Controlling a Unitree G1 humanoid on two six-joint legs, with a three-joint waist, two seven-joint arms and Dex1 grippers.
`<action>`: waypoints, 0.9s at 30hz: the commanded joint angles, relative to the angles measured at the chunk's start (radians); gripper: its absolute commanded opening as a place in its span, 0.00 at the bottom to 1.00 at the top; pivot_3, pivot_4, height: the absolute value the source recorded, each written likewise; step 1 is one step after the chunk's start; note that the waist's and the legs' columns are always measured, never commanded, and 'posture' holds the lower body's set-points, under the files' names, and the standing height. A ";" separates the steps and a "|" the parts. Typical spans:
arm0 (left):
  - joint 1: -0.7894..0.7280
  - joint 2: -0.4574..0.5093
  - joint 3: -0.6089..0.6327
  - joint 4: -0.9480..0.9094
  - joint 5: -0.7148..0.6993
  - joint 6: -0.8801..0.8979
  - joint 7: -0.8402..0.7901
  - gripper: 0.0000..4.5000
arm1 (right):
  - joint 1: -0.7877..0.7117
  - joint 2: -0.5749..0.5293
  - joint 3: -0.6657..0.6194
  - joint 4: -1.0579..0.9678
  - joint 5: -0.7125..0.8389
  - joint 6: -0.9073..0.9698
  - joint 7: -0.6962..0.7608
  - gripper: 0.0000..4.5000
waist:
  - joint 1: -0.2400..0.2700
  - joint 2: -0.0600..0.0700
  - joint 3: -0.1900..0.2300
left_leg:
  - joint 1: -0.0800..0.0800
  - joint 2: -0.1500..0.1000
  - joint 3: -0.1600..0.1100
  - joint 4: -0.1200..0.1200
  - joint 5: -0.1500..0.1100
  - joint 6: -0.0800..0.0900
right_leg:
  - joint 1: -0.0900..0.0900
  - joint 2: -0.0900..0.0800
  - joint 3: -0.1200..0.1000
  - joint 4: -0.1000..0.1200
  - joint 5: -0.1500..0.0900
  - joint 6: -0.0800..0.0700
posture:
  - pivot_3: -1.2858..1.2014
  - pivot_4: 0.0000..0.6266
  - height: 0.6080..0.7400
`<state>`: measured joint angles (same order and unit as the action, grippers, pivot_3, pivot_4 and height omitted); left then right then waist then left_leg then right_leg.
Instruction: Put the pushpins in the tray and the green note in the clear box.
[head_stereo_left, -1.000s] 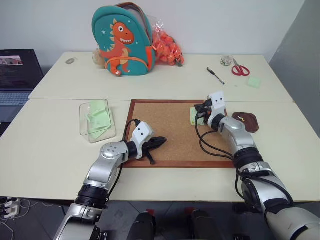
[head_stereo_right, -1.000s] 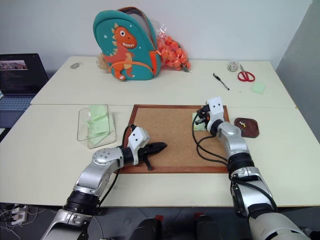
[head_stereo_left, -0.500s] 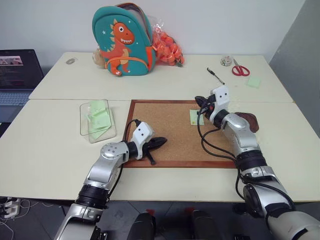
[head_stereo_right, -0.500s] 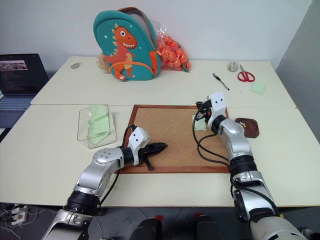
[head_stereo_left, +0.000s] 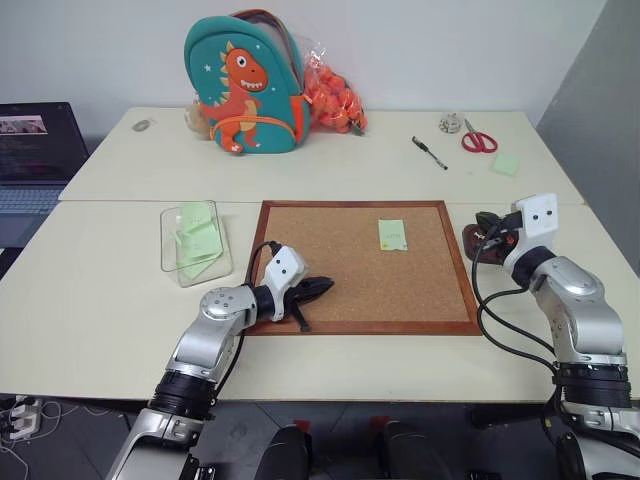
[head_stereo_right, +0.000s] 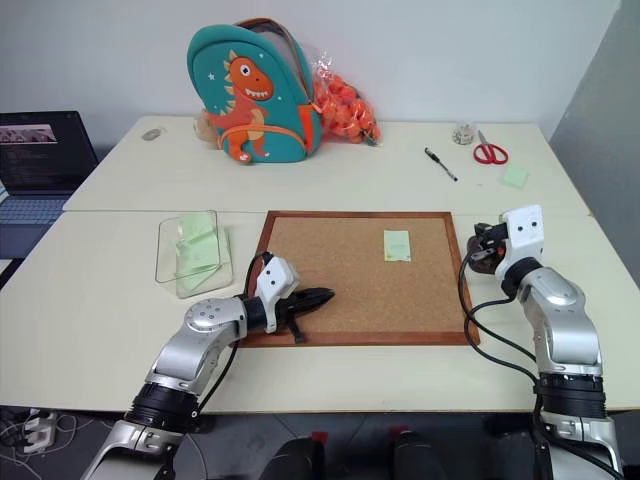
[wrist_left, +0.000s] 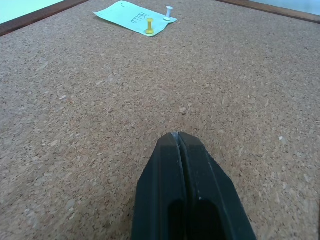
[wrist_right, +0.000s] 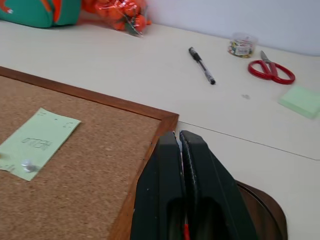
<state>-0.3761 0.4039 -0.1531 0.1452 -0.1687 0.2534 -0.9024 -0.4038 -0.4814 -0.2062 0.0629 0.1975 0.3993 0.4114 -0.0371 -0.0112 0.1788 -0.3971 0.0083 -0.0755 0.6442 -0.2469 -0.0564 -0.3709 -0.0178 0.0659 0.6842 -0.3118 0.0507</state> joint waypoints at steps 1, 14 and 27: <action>0.009 -0.006 -0.040 0.031 0.013 0.011 -0.016 0.00 | -0.046 -0.021 -0.022 0.087 -0.016 -0.022 -0.024 0.00 | 0.002 0.000 0.000 | 0.000 0.000 0.000 0.000 0.000 0.000 | 0.000 0.000 0.000 0.000 0.000 0.000 | 0.52 0.24 1.00; 0.024 -0.001 -0.037 0.013 0.012 0.017 -0.011 0.00 | -0.093 -0.056 -0.037 0.276 -0.028 -0.086 -0.046 0.00 | 0.004 0.001 0.000 | -0.001 0.000 0.000 0.000 0.000 0.000 | 0.000 0.000 0.000 -0.001 0.000 0.000 | 0.52 0.24 1.00; 0.016 -0.004 -0.039 0.015 0.014 0.015 -0.010 0.00 | -0.127 -0.074 -0.050 0.389 -0.031 -0.123 -0.078 0.32 | 0.004 0.001 0.000 | -0.001 0.000 0.000 0.000 0.000 0.000 | 0.000 0.000 0.000 -0.001 0.000 0.000 | 0.52 0.24 1.00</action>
<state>-0.3811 0.3978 -0.1610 0.1467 -0.1695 0.2513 -0.9058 -0.5109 -0.5369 -0.2301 0.4652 0.1586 0.2963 0.3370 -0.0331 -0.0104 0.1783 -0.3979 0.0084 -0.0751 0.6439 -0.2469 -0.0564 -0.3711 -0.0181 0.0662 0.6829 -0.3118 0.0506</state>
